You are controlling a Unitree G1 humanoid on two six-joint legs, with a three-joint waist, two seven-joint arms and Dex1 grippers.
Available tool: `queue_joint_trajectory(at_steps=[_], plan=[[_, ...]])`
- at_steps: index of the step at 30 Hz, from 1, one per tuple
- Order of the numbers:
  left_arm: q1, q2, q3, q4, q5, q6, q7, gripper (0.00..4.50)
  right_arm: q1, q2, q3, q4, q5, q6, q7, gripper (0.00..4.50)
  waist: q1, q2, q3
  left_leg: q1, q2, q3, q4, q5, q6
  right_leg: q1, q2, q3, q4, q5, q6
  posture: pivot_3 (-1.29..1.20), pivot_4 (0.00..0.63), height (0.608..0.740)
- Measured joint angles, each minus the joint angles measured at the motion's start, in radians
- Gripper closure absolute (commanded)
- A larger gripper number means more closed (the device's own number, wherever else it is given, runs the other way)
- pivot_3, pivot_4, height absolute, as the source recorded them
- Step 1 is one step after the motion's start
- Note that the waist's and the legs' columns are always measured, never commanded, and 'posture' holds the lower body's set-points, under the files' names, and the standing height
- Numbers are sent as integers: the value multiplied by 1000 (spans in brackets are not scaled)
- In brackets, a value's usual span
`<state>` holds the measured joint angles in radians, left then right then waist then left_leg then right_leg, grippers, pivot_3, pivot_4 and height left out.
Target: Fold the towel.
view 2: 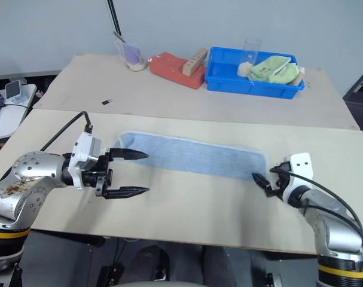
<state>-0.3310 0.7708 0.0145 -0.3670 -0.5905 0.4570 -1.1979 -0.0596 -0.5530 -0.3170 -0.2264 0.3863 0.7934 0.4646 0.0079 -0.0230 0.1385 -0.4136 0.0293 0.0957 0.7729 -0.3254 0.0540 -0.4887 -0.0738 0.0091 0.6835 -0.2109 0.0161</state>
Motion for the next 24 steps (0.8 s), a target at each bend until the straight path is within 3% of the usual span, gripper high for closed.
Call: queue_joint_trajectory(at_steps=[4,13,18,24], plan=[[-17,-19,-18,27,1,-15,-16,0,-29,27,21,2,-6,9,-34,1165,-11,0,0,3,0,0,-1,0,0,2,1,0,-1,0,0,0,150,669],[-17,-30,-23,30,-4,-16,-40,0,-43,37,59,-6,-1,16,-32,4302,-20,0,0,7,1,-1,-6,0,0,5,2,1,-2,-1,-1,0,150,669],[-22,-45,-23,37,-5,-23,-44,0,-55,12,59,21,10,18,-23,4440,-19,0,0,8,1,-1,-6,0,0,7,2,0,-3,-1,-1,0,150,669],[-49,-60,-23,62,-2,-28,-38,0,-92,-151,6,151,7,-1,41,4440,-9,0,0,9,-1,-2,-6,0,0,9,0,0,-4,-1,0,0,150,669]])
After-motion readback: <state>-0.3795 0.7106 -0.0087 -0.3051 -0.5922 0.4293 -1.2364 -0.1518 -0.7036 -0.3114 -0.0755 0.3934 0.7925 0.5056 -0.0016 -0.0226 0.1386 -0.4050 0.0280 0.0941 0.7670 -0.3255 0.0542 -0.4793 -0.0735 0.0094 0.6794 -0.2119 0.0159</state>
